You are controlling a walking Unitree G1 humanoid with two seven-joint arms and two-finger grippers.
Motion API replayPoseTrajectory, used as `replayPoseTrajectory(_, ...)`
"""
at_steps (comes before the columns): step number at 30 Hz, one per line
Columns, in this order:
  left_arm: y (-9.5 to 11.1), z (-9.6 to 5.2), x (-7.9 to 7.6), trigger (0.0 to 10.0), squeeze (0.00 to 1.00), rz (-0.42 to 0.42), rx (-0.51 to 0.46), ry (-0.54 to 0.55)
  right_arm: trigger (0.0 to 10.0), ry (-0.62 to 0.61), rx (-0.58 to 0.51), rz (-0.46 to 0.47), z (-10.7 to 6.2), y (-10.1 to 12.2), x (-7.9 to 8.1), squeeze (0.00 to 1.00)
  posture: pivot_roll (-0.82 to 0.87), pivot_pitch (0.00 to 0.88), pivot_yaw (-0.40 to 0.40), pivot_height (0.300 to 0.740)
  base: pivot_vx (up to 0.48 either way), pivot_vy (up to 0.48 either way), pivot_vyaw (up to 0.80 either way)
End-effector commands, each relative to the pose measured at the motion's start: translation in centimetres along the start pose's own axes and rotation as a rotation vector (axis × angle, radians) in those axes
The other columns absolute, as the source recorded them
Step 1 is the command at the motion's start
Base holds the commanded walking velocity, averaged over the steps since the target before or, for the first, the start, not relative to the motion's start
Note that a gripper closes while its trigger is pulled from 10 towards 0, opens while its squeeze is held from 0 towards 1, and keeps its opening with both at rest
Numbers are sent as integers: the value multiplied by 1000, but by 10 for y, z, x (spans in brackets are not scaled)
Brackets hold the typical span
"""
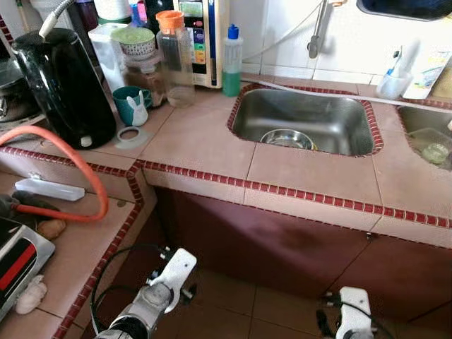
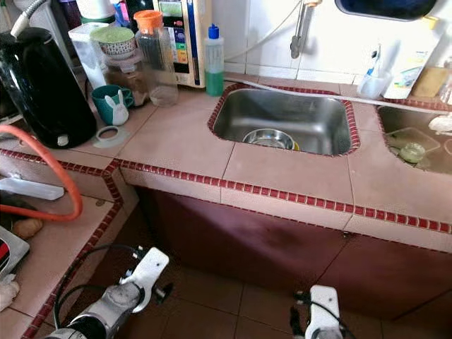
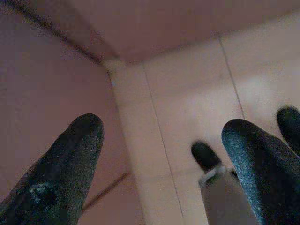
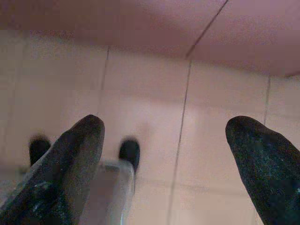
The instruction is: Kitchen organization
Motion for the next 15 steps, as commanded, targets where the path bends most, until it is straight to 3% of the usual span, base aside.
replayPoseTrajectory(1, -7, -1, 4, 10000, 0, 15, 37, -4, 10000, -7, 76, -54, -1, -18, 0, 0, 23, 0, 45, 740, 0, 0, 0)
replayPoseTrajectory(3, -11, -1, 3, 10000, 0, 35, 54, -13, 10000, 0, 123, -117, -3, -30, -2, 0, 26, 0, 44, 740, 0, 0, 0)
replayPoseTrajectory(9, -14, -2, 5, 10000, 0, 34, 62, 1, 10000, 47, 83, -87, -1, -24, 3, 0, 19, 0, 51, 740, 0, 0, 0)
replayPoseTrajectory(15, -17, -2, 4, 10000, 0, 30, 64, 4, 10000, 43, 156, -176, -6, -44, -2, 0, 17, 0, 46, 740, 0, 0, 0)
Point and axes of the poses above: a point about 5 cm out from each wrist's last joint towards the gripper, its own z axis pointing out of the wrist towards the gripper, its own y axis along the axis of the wrist's last joint, x = y × z, the point moved 1 cm from there along z, pointing out of the wrist towards the gripper, and after that the axes turned 6 degrees about z, right-handed, at the moved point
